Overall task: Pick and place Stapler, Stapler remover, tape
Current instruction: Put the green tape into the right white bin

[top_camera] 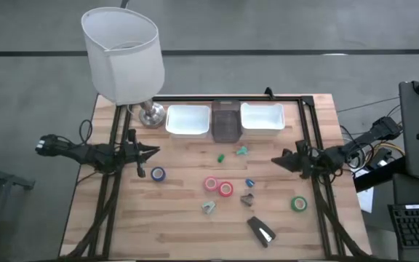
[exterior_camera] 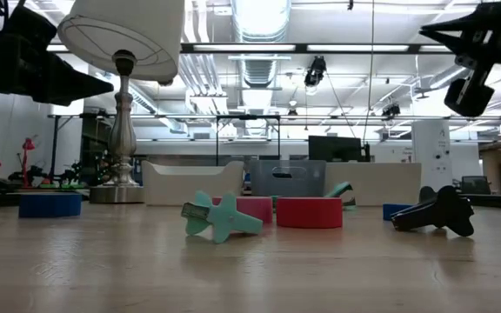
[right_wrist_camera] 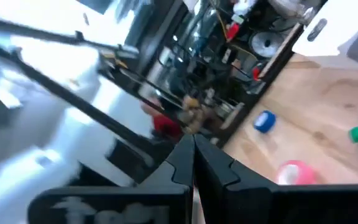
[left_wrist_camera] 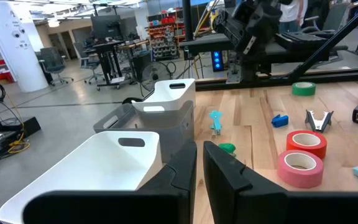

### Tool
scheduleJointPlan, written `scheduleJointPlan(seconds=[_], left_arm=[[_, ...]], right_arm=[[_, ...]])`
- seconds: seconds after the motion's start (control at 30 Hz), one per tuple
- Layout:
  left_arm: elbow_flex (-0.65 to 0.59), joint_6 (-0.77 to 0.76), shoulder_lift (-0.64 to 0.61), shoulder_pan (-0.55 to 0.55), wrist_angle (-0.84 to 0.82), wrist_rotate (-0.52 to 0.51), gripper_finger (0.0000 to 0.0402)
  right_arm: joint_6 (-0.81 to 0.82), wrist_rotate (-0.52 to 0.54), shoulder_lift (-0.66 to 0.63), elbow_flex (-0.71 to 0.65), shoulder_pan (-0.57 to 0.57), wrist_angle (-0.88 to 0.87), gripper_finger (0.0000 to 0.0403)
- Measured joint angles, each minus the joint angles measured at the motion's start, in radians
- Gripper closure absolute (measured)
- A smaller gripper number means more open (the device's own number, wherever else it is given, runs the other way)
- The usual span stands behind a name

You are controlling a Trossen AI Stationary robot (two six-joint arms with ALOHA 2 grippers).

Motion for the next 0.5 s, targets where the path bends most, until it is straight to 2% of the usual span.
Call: scheduleJointPlan(seconds=[0.13, 0.2, 0.27, 0.37, 0.43, 0.5], left_arm=[[0.0, 0.0, 0.0, 0.0, 0.0, 0.0, 0.0369], [0.0, 0.0, 0.0, 0.0, 0.0, 0.0, 0.0369], [0.0, 0.0, 0.0, 0.0, 0.0, 0.0, 0.0369], [0.0, 0.0, 0.0, 0.0, 0.0, 0.0, 0.0369], [0.0, 0.0, 0.0, 0.0, 0.0, 0.0, 0.0369], [0.0, 0.0, 0.0, 0.0, 0.0, 0.001, 0.0369]], right_arm=[[0.013, 0.003, 0.001, 0.0, 0.0, 0.009, 0.0394], [0.037, -0.062, 0.0, 0.0, 0.0, 0.008, 0.0394], [0.066, -0.164, 0.002, 0.0, -0.003, 0.007, 0.0394], [0.091, -0.39, 0.019, 0.012, -0.003, -0.035, 0.0394], [0.145, -0.54, 0.032, 0.053, -0.001, -0.194, 0.0394], [0.173, -0.659, 0.05, 0.115, 0.0, -0.443, 0.0394]])
